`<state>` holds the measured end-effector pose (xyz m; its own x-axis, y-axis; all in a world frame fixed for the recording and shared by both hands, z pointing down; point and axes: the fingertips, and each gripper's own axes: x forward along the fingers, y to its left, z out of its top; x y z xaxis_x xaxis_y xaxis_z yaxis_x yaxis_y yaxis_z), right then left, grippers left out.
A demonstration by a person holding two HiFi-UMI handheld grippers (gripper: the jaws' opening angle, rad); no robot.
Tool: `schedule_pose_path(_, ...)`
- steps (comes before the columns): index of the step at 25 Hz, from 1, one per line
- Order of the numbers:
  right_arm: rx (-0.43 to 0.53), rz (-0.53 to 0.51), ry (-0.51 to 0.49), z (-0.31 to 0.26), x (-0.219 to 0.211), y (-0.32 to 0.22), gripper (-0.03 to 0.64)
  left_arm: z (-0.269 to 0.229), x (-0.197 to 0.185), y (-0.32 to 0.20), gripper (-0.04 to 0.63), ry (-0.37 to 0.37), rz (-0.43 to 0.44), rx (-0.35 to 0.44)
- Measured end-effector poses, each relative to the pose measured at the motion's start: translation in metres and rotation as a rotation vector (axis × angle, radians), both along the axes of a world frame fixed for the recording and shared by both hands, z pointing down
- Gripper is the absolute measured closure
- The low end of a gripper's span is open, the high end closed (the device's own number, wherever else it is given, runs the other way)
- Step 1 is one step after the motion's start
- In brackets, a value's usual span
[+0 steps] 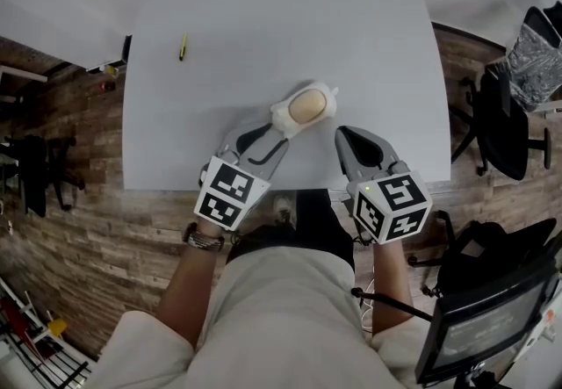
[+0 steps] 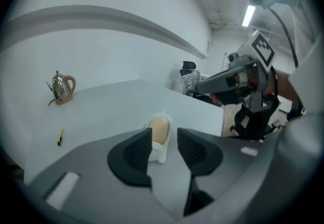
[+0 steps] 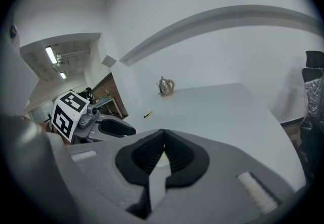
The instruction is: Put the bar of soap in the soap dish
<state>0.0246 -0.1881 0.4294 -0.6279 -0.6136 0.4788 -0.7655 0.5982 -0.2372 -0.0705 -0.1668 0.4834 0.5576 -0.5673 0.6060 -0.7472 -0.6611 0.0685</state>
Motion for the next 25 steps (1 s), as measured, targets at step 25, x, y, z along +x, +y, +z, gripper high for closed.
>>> schedule_pose_path(25,0.072,-0.015,0.029,-0.030,-0.005,0.043,0.615,-0.028,-0.011,0.038,0.509,0.031,-0.058,0.107)
